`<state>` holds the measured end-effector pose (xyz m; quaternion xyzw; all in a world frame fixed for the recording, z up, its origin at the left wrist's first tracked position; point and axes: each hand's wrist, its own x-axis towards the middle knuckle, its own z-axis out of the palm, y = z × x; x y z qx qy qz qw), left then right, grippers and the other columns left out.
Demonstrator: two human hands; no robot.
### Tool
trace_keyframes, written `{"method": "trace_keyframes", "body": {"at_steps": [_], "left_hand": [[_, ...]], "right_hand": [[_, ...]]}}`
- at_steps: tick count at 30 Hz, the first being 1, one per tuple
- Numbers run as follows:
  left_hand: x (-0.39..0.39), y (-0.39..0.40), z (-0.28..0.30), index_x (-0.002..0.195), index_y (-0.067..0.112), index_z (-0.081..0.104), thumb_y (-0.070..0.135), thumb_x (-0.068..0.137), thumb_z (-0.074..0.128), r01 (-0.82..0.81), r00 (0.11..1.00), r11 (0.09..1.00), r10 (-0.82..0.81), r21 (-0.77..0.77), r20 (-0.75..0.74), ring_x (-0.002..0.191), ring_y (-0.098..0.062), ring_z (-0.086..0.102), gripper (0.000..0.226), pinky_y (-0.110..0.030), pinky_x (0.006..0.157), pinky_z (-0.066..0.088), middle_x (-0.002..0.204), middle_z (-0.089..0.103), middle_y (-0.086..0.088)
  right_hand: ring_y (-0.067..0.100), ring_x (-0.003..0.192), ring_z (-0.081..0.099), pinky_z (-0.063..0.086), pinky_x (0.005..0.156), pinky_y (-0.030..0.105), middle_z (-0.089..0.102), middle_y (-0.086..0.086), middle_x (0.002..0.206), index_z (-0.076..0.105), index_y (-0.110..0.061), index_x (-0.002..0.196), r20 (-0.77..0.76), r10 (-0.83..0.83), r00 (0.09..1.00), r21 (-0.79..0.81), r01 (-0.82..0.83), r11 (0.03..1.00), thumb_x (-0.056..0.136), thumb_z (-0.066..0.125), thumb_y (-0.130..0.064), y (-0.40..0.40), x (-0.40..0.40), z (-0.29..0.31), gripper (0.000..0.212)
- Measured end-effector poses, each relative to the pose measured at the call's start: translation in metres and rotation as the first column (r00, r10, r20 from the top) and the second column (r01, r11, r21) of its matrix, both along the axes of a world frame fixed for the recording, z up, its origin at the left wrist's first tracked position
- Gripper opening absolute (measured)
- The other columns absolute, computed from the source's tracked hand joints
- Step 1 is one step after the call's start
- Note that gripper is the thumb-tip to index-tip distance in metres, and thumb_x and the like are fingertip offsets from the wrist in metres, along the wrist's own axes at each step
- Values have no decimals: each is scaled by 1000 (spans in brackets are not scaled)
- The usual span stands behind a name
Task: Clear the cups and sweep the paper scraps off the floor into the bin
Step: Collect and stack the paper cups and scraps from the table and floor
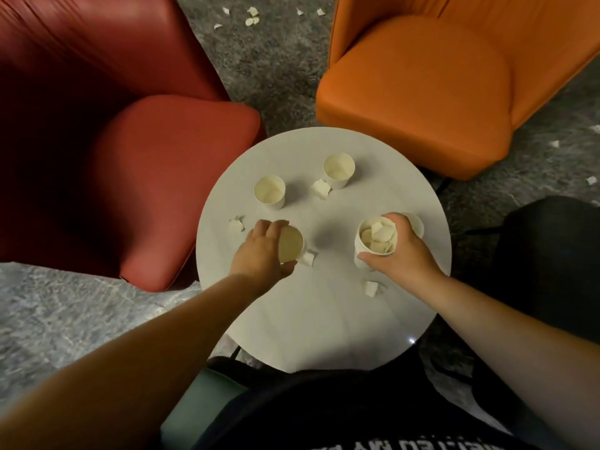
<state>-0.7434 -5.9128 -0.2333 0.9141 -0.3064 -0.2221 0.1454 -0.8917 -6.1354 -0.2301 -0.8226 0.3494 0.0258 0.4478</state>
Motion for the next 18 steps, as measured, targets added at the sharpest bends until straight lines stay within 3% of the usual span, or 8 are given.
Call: {"method": "trace_keyframes", "body": {"at_steps": [4, 6, 11, 18], "left_hand": [[38, -8, 18, 143, 17, 41, 24, 74, 82, -221, 969, 933, 243, -285, 44, 116, -28, 50, 81, -32, 89, 44, 132, 45, -9], [53, -12, 21, 144, 16, 39, 21, 75, 81, -289, 942, 895, 329, -339, 68, 122, -28, 47, 81, -33, 95, 41, 136, 43, -10], [73, -28, 10, 144, 18, 39, 22, 76, 81, -363, 921, 892, 388, -269, 45, 124, -30, 45, 80, -38, 99, 42, 138, 41, -10], [70, -41, -18, 143, 16, 39, 22, 77, 82, -247, 969, 967, 249, -57, 14, 125, -32, 43, 80, -43, 98, 45, 144, 38, -10]], "right_hand": [[13, 100, 57, 51, 84, 32, 55, -11, 111, 42, -32, 116, -6, -11, 1000, 11, 11, 1000, 58, 85, -38, 2, 6, -4, 73], [12, 99, 57, 50, 81, 30, 56, -11, 109, 43, -31, 115, -10, -20, 1000, 15, 21, 1000, 58, 85, -37, 3, 7, -6, 71], [12, 100, 57, 47, 78, 27, 55, -11, 112, 40, -33, 116, -25, -34, 999, 35, 35, 999, 58, 85, -40, 4, -2, -7, 73], [12, 98, 53, 42, 76, 25, 52, -10, 112, 37, -34, 122, -44, -64, 997, 49, 66, 997, 65, 85, -32, 3, -14, -2, 75]]}}
